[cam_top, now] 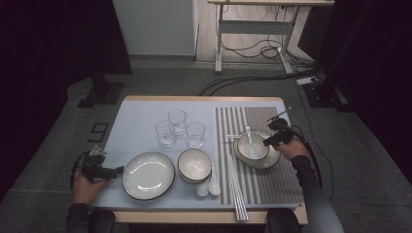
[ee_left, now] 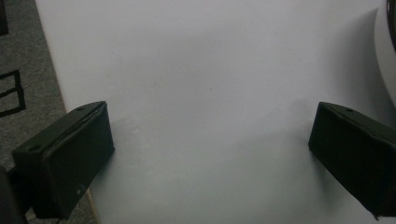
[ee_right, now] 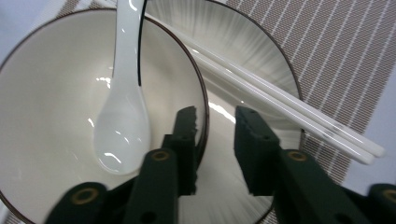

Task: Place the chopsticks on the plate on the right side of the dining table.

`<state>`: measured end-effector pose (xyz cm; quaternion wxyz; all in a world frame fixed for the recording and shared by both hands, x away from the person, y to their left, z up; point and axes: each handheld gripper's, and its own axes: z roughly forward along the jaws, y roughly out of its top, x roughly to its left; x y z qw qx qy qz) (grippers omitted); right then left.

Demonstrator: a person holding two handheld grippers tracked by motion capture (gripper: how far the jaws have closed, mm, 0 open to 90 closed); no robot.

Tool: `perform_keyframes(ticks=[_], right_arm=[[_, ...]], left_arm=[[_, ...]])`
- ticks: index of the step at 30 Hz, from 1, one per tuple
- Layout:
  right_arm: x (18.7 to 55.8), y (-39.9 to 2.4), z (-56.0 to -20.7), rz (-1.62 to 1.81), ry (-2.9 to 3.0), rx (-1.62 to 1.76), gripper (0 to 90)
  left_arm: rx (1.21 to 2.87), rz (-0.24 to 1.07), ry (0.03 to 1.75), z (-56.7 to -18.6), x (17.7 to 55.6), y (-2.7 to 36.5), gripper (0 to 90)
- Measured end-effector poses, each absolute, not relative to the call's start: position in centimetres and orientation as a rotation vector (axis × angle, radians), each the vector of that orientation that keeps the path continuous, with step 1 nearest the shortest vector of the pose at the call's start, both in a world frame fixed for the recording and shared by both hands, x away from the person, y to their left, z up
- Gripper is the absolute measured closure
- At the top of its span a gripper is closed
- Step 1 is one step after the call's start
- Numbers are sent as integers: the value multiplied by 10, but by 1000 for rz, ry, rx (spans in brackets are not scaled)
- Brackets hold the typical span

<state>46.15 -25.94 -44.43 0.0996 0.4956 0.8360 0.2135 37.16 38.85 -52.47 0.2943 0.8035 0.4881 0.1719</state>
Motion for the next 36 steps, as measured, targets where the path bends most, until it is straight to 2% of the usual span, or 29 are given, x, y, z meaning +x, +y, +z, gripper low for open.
perform_keyframes(ticks=[4, 36], right_arm=[[462, -258, -446, 666, 2464, 1477, 849], [469, -275, -445, 596, 2405, 1519, 850]], left_arm=[[2139, 458, 1299, -525, 372, 389, 0], [2139, 458, 1299, -525, 372, 389, 0]])
